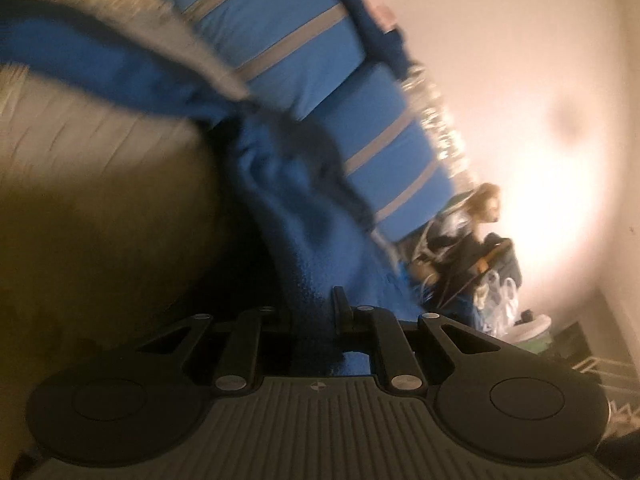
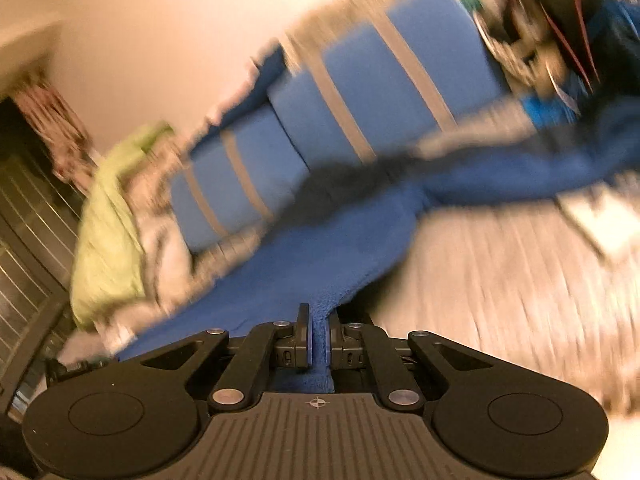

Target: Fold clothes

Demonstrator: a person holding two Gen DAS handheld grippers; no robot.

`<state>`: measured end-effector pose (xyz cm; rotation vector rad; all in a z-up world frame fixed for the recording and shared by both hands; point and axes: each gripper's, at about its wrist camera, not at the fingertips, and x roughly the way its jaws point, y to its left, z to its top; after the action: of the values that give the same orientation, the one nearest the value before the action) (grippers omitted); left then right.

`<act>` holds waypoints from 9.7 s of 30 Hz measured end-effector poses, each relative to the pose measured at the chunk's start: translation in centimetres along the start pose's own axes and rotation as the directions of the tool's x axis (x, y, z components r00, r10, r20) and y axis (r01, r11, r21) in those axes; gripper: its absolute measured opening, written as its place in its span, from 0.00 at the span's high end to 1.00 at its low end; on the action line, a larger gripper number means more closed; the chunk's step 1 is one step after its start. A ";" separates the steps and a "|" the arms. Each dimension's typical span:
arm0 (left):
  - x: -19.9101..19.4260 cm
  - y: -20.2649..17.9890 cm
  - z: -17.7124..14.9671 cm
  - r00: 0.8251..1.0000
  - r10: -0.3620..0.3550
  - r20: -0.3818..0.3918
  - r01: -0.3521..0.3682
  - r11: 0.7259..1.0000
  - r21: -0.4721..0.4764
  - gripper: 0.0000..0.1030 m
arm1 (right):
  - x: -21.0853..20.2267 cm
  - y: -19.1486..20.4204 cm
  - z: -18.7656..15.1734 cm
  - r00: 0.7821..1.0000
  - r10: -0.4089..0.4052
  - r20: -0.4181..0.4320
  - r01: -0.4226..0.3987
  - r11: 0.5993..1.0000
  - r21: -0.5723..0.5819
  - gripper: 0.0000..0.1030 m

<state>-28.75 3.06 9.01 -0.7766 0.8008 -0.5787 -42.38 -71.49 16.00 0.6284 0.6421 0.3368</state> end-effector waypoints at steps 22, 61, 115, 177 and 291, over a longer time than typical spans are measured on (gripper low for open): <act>-2.6 2.4 0.8 0.994 0.109 -0.019 -0.109 0.994 -0.002 0.35 | -0.9 -1.5 -3.2 0.979 -0.202 -0.027 0.201 0.979 -0.040 0.10; 22.1 -8.9 25.1 0.958 0.283 0.047 -0.245 0.723 0.645 0.28 | 25.9 0.8 26.4 0.976 -0.217 0.012 0.198 0.866 -0.459 0.00; 35.1 3.3 32.3 0.891 0.448 -0.078 -0.287 0.685 0.670 0.39 | 43.1 -3.9 26.5 0.909 -0.393 0.136 0.411 0.800 -0.437 0.00; 43.4 0.7 26.1 0.727 0.675 0.130 -0.453 0.328 0.829 0.89 | 51.4 -5.5 23.0 0.868 -0.496 0.036 0.356 0.570 -0.741 0.24; -4.2 11.2 20.7 0.565 0.665 0.489 -0.581 0.741 -0.337 0.92 | 25.1 11.5 6.3 0.988 -0.007 -0.152 -0.067 0.876 -0.477 0.00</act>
<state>-12.64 20.60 11.34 -0.6756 0.4775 0.3799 -20.43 -53.53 15.97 0.1330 0.6603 0.5567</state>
